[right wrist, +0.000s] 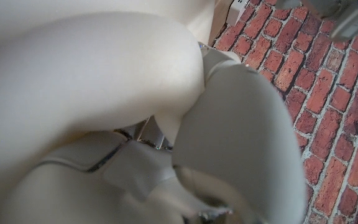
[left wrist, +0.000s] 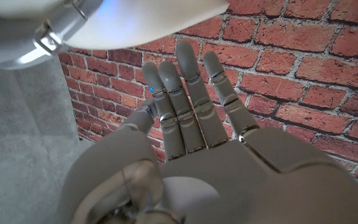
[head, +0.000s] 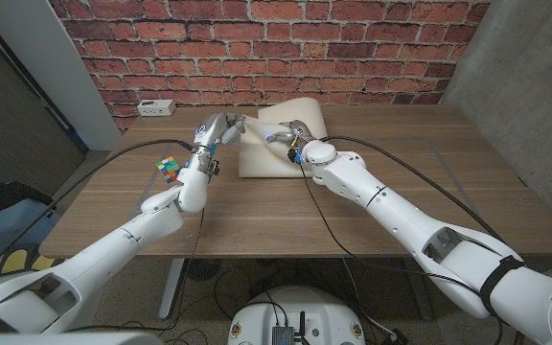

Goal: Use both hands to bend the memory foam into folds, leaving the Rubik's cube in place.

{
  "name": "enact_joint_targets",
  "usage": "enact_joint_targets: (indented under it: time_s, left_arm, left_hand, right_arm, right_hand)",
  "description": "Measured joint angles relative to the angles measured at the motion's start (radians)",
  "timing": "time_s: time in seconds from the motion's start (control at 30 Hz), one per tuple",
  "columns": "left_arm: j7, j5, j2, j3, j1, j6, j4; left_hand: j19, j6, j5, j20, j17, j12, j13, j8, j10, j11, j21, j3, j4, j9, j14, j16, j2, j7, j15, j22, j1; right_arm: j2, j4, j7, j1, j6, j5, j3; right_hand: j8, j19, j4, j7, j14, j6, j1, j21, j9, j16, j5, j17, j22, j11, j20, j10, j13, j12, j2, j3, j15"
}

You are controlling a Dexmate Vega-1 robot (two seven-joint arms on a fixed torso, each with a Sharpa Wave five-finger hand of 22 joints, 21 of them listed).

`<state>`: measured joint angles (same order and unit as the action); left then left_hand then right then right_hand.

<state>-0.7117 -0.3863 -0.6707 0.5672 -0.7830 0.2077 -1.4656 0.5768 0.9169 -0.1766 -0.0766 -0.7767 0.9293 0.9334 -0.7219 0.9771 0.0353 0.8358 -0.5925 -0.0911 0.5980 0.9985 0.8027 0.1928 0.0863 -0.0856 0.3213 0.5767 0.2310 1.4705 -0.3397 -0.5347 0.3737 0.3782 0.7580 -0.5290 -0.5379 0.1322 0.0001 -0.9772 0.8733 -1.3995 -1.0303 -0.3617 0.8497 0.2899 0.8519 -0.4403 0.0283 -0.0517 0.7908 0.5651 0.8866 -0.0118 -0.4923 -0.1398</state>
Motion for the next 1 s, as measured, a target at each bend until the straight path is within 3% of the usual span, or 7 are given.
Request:
enact_joint_targets:
  time_s: [0.13, 0.23, 0.37, 0.53, 0.7, 0.87, 1.0]
  left_arm:
    - [-0.020, 0.053, 0.023, -0.028, -0.004, 0.102, 0.033]
    - [-0.021, 0.084, 0.041, -0.045, -0.004, 0.155, 0.053]
    - [-0.007, 0.128, 0.062, -0.066, -0.003, 0.203, 0.078]
    - [0.044, 0.184, 0.076, -0.082, 0.006, 0.215, 0.092]
    - [0.145, 0.284, 0.084, -0.094, 0.023, 0.192, 0.100]
    - [0.275, 0.362, 0.077, -0.093, 0.050, 0.133, 0.102]
    - [0.363, 0.366, 0.050, -0.068, 0.082, 0.056, 0.081]
  left_hand:
    - [-0.018, -0.060, 0.000, 0.001, 0.038, -0.034, -0.029, 0.041, -0.036, 0.000, 0.019, -0.007, 0.015, -0.028, -0.016, -0.035, 0.006, 0.002, 0.009, 0.006, -0.007]
    - [-0.022, -0.093, 0.000, -0.002, 0.096, -0.076, -0.081, 0.085, -0.069, 0.000, 0.038, -0.022, 0.035, -0.066, -0.027, -0.080, -0.007, 0.007, 0.019, 0.006, -0.031]
    - [-0.041, -0.136, 0.000, -0.003, 0.185, -0.128, -0.164, 0.158, -0.104, -0.007, 0.056, -0.050, 0.062, -0.127, -0.053, -0.166, -0.012, -0.008, 0.034, -0.004, -0.073]
    - [-0.109, -0.294, 0.000, -0.012, 0.333, -0.261, -0.328, 0.330, -0.252, -0.033, 0.062, -0.117, 0.095, -0.241, -0.177, -0.354, -0.024, -0.055, 0.046, -0.065, -0.156]
    - [-0.206, -0.468, 0.000, -0.039, 0.458, -0.462, -0.461, 0.476, -0.468, -0.052, 0.019, -0.148, 0.085, -0.337, -0.359, -0.503, -0.055, -0.083, 0.080, -0.130, -0.229]
    - [-0.346, -0.493, 0.000, -0.044, 0.527, -0.578, -0.539, 0.511, -0.561, -0.024, -0.055, -0.141, 0.073, -0.387, -0.513, -0.586, -0.073, -0.087, 0.087, -0.145, -0.273]
    - [-0.457, -0.442, 0.000, -0.007, 0.556, -0.624, -0.587, 0.511, -0.565, -0.008, -0.115, -0.134, 0.079, -0.406, -0.617, -0.614, -0.052, -0.075, 0.073, -0.145, -0.309]
  right_arm:
    - [0.011, 0.005, 0.009, 0.008, -0.018, -0.055, 0.038]
    - [0.017, 0.005, 0.019, 0.015, -0.038, -0.107, 0.066]
    - [0.022, -0.001, 0.034, 0.027, -0.067, -0.182, 0.106]
    - [0.022, -0.022, 0.045, 0.043, -0.094, -0.269, 0.152]
    - [0.013, -0.054, 0.054, 0.066, -0.121, -0.387, 0.210]
    - [-0.004, -0.093, 0.064, 0.082, -0.140, -0.479, 0.250]
    - [-0.019, -0.123, 0.065, 0.090, -0.150, -0.535, 0.272]
  right_hand:
    - [-0.006, 0.000, 0.001, 0.000, 0.000, -0.001, 0.000, 0.000, -0.003, 0.003, 0.000, -0.002, -0.005, 0.000, 0.000, 0.000, 0.004, 0.000, 0.000, 0.001, 0.000]
    - [-0.085, 0.017, -0.005, -0.001, 0.014, -0.040, 0.000, 0.000, -0.051, 0.066, 0.036, -0.037, -0.077, 0.002, 0.003, 0.002, 0.057, -0.028, 0.000, -0.007, -0.005]
    - [-0.094, 0.018, -0.007, -0.006, 0.021, -0.045, 0.000, 0.009, -0.063, 0.076, 0.047, -0.039, -0.088, 0.006, 0.004, 0.006, 0.066, -0.029, 0.000, -0.016, 0.002]
    - [-0.081, 0.013, -0.007, -0.006, 0.021, -0.045, 0.000, 0.017, -0.060, 0.064, 0.051, -0.039, -0.074, 0.012, -0.002, 0.000, 0.060, -0.021, 0.000, -0.016, 0.002]
    - [-0.081, 0.013, -0.007, -0.006, 0.021, -0.045, 0.000, 0.017, -0.060, 0.064, 0.051, -0.038, -0.074, 0.012, -0.002, 0.000, 0.060, -0.021, 0.000, -0.016, 0.002]
    - [-0.081, 0.013, -0.008, -0.006, 0.021, -0.045, 0.000, 0.017, -0.060, 0.064, 0.051, -0.037, -0.074, 0.011, -0.002, 0.000, 0.060, -0.021, 0.000, -0.017, 0.002]
    - [-0.081, 0.013, -0.009, -0.006, 0.021, -0.045, 0.000, 0.017, -0.060, 0.064, 0.051, -0.037, -0.074, 0.011, -0.002, 0.000, 0.060, -0.021, 0.000, -0.018, 0.002]
